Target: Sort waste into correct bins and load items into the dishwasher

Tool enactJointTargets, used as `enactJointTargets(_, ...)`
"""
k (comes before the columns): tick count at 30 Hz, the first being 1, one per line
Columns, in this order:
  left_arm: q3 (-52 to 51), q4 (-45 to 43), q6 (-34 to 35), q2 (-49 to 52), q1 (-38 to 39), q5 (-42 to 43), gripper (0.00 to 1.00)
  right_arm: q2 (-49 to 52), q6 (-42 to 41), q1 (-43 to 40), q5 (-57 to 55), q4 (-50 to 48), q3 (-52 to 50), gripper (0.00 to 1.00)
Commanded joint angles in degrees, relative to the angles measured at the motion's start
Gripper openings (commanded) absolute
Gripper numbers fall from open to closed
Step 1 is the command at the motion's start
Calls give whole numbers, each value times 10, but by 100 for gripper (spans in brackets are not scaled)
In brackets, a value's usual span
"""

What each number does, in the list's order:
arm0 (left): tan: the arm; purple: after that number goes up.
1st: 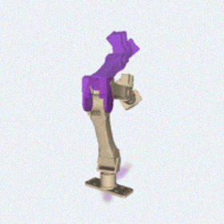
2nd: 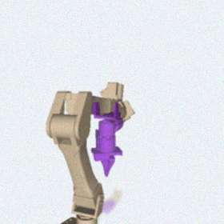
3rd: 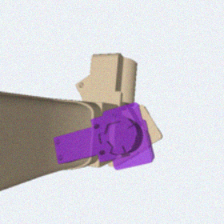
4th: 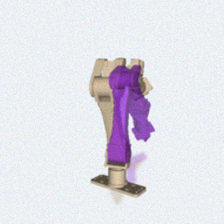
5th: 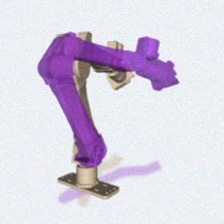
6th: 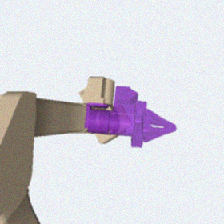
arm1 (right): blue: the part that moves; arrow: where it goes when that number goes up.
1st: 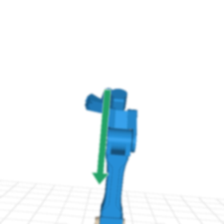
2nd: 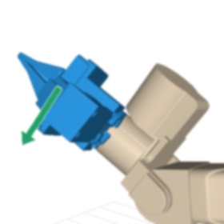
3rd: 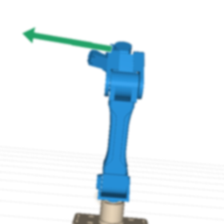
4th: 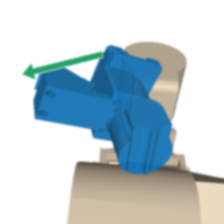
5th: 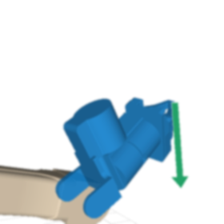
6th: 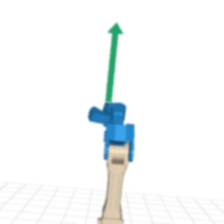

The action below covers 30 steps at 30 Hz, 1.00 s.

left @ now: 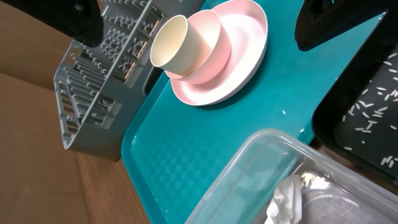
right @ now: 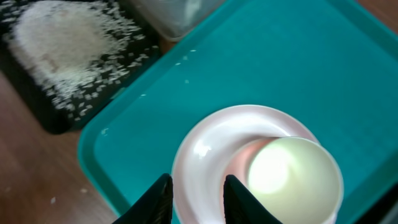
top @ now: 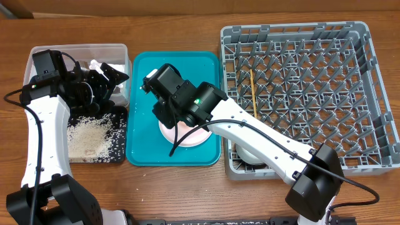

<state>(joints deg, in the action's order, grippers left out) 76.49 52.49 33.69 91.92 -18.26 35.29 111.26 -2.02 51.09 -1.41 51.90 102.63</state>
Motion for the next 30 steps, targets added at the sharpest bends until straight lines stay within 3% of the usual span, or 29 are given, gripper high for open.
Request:
enactJointTargets(1, 10, -1, -9, -5, -1, 0, 100, -5, -43, 2, -68, -2, 3, 28)
enactJointTargets(9, 10, -1, -9, -5, -1, 0, 100, 1, -43, 0, -67, 3, 1, 18)
enactJointTargets(30, 10, -1, -9, -5, -1, 0, 100, 2, -40, -3, -81, -80, -100, 22)
